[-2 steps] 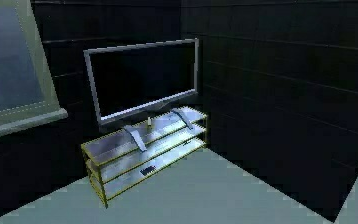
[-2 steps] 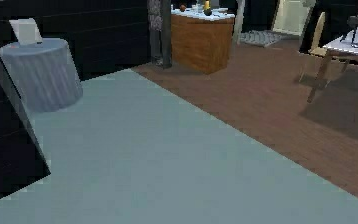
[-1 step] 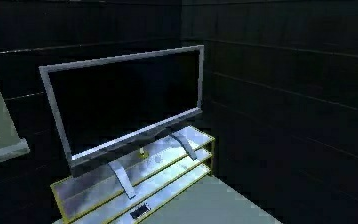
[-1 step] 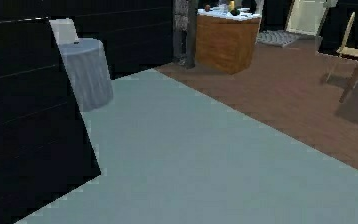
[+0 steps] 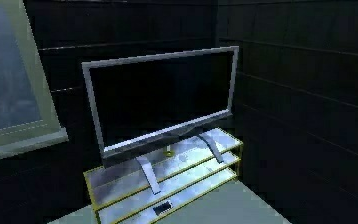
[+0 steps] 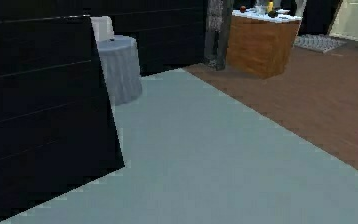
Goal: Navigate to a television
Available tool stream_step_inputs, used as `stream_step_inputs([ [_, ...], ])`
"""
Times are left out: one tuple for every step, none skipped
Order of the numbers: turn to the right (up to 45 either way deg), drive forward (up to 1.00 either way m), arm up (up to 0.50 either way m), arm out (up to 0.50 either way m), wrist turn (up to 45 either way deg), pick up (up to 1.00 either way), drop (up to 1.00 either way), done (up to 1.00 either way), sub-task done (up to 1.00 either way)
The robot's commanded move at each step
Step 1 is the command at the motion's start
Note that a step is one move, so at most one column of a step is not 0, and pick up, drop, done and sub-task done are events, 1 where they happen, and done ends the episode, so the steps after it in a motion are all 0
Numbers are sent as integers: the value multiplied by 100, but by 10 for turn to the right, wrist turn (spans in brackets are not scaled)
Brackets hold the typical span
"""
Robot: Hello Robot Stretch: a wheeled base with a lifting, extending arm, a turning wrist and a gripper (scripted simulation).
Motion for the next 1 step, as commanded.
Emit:
stream_step_inputs([
  [0, 0, 0, 0, 0, 0, 0, 100, 0],
])
